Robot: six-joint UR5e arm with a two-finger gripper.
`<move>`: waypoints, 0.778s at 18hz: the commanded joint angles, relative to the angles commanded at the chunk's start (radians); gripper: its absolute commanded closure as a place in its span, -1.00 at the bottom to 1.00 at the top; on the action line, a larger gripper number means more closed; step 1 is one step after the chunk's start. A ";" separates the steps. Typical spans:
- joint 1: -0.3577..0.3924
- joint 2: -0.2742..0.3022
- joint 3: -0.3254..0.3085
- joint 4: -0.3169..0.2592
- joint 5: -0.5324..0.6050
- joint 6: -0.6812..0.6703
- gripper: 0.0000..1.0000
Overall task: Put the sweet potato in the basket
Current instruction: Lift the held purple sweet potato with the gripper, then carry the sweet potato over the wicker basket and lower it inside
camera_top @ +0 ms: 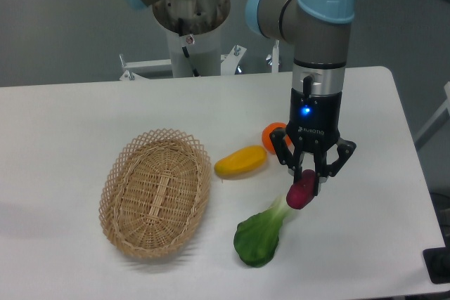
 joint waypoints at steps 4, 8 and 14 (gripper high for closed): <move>-0.012 0.002 -0.012 -0.002 0.002 -0.008 0.71; -0.037 0.026 -0.075 0.000 0.026 -0.009 0.71; -0.191 0.031 -0.153 0.002 0.268 -0.084 0.70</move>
